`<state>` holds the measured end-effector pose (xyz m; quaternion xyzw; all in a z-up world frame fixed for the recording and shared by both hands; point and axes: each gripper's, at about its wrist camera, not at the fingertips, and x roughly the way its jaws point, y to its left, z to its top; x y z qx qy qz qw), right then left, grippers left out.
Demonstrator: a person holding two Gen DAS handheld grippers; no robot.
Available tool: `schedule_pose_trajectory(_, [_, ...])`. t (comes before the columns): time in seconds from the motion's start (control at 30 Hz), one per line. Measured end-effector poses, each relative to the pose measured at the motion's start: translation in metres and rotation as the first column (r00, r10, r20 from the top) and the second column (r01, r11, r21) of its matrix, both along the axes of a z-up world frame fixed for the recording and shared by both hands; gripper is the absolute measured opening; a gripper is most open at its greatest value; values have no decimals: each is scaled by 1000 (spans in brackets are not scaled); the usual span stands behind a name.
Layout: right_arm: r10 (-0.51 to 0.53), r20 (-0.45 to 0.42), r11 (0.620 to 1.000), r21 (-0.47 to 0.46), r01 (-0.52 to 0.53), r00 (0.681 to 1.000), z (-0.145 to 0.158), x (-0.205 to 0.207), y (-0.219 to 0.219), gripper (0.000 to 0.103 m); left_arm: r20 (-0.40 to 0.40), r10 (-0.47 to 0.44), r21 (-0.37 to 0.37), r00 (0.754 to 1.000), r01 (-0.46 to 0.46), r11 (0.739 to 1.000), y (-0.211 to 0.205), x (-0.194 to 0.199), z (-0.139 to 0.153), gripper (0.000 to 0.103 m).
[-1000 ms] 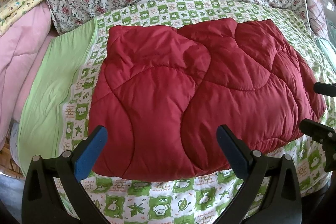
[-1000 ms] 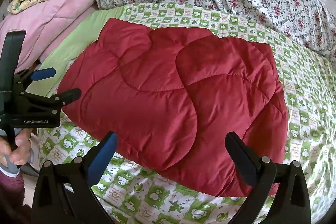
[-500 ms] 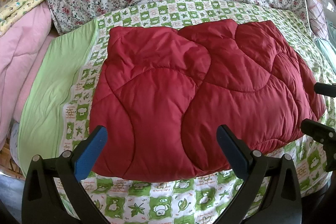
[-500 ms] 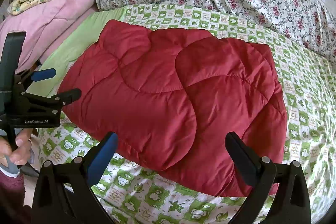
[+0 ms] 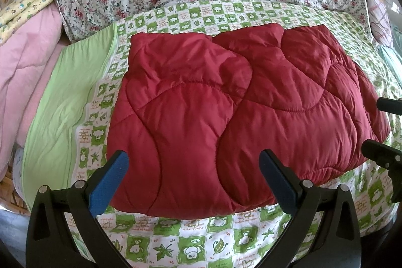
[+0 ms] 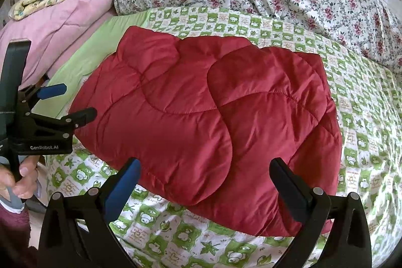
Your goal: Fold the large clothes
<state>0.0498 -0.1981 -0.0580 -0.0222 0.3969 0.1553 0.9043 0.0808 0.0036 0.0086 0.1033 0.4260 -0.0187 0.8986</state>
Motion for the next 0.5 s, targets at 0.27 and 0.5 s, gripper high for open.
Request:
schedule_pose_trajectory(0.27, [-8,1,1000,15,8,1000,-2,2,-6,103,-9,13,-11,1000,-13,1000,-1,2,-1,103])
schedule_pose_trajectory(0.5, [-8,9,999,31,8,1000,-1,4,-9,103,-7,-11,-54,1000,11,998,-8,1,1,103])
